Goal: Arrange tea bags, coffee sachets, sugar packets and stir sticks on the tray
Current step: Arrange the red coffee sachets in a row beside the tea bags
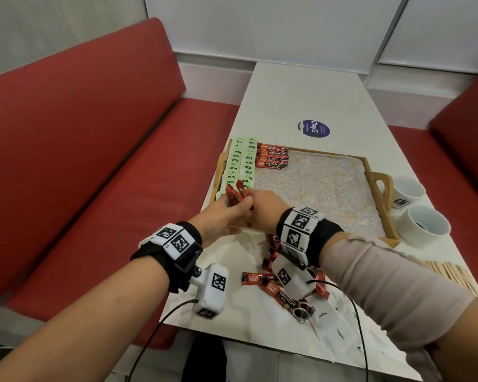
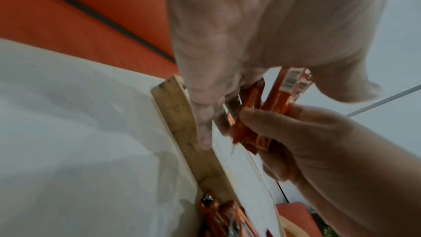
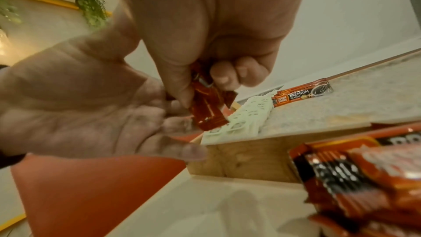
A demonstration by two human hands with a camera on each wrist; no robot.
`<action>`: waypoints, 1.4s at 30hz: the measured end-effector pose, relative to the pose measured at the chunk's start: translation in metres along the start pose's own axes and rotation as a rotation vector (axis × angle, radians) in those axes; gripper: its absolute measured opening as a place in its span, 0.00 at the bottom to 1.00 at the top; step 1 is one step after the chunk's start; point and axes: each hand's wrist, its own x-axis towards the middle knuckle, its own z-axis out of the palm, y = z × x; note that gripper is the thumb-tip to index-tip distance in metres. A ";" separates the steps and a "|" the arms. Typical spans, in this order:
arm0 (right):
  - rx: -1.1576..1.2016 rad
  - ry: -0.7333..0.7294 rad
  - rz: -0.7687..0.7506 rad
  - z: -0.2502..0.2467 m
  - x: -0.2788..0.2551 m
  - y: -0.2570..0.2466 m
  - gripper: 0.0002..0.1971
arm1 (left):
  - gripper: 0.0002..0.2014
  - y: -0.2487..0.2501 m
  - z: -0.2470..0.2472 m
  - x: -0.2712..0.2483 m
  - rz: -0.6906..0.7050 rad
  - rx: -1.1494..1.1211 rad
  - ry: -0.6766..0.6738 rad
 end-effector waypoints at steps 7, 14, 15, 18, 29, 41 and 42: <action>0.140 0.003 -0.058 -0.013 -0.013 -0.011 0.29 | 0.11 0.015 0.021 0.007 0.073 -0.290 0.179; 0.364 -0.018 0.072 -0.024 -0.017 -0.005 0.25 | 0.13 0.020 0.016 0.013 0.105 -0.390 0.231; 0.371 -0.007 0.078 -0.025 -0.017 -0.005 0.24 | 0.13 0.021 0.017 0.013 0.109 -0.395 0.225; 0.340 0.027 0.061 -0.028 -0.017 -0.004 0.28 | 0.13 0.023 0.016 0.016 0.112 -0.414 0.206; 0.461 0.137 0.125 -0.045 0.015 0.024 0.19 | 0.12 0.045 0.004 0.052 0.116 -0.313 0.281; 0.671 0.206 0.197 -0.070 0.071 0.068 0.10 | 0.05 0.068 -0.006 0.102 0.148 -0.285 0.281; 0.652 0.221 0.220 -0.073 0.076 0.073 0.10 | 0.05 0.069 -0.006 0.107 0.133 -0.291 0.305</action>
